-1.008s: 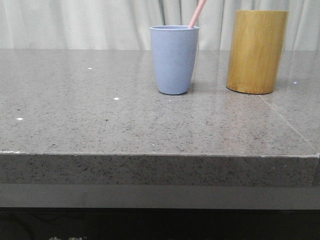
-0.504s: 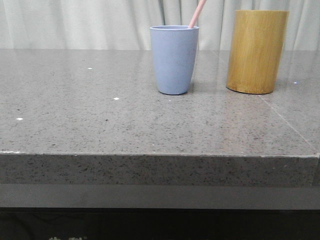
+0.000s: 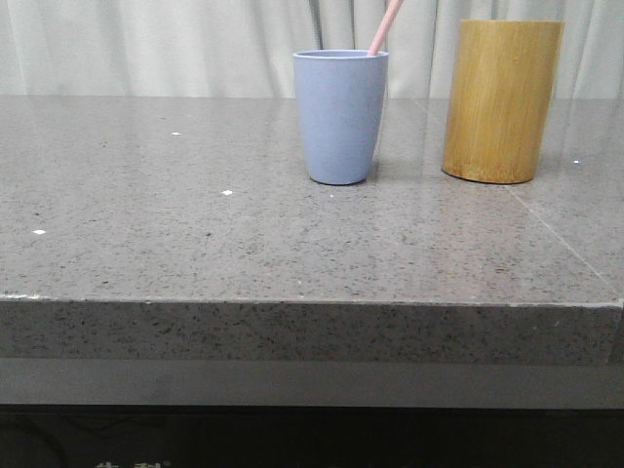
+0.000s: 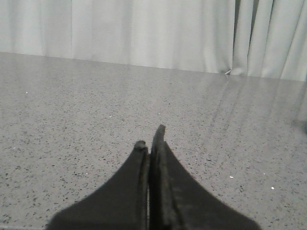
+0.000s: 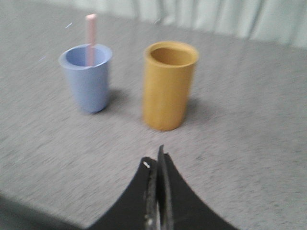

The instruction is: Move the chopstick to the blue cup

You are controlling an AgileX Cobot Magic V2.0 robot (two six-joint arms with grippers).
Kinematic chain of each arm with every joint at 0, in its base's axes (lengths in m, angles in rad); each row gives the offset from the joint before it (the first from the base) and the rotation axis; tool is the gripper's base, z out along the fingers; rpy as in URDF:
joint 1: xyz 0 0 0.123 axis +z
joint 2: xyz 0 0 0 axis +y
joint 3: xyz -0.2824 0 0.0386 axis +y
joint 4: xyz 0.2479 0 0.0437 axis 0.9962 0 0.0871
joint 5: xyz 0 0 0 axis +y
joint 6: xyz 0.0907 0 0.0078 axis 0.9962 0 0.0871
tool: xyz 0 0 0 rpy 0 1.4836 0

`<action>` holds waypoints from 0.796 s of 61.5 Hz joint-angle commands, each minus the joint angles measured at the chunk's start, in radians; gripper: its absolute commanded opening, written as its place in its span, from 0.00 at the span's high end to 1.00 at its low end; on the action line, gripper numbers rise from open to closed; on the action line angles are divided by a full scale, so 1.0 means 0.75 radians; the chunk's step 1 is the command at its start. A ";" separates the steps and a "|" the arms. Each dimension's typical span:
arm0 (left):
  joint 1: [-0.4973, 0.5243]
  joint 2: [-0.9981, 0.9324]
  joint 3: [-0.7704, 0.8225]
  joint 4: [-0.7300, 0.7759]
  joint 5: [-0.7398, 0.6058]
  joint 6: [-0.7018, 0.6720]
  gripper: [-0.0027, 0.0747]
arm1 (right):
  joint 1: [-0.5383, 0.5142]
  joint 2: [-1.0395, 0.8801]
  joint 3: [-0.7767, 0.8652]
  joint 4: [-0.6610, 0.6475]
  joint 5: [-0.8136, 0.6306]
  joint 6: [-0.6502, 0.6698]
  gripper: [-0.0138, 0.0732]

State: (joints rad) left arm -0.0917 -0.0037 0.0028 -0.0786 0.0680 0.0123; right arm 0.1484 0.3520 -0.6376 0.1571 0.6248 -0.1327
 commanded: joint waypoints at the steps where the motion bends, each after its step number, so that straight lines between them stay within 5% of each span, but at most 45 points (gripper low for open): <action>1: -0.010 -0.034 0.018 0.002 -0.110 -0.016 0.99 | -0.078 -0.105 0.171 -0.014 -0.365 -0.004 0.92; 11: -0.010 -0.034 0.018 0.002 -0.110 -0.016 0.99 | -0.140 -0.313 0.513 -0.007 -0.615 -0.004 0.92; 24: -0.010 -0.034 0.018 0.002 -0.110 -0.016 0.99 | -0.141 -0.465 0.782 0.010 -0.709 -0.004 0.92; 49: -0.010 -0.031 0.018 0.002 -0.110 -0.016 0.99 | -0.165 -0.511 0.881 0.014 -0.833 -0.004 0.92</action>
State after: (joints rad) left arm -0.0917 -0.0037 0.0028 -0.0786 0.0680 0.0123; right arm 0.0295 -0.0096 0.0264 0.1625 0.0915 -0.1327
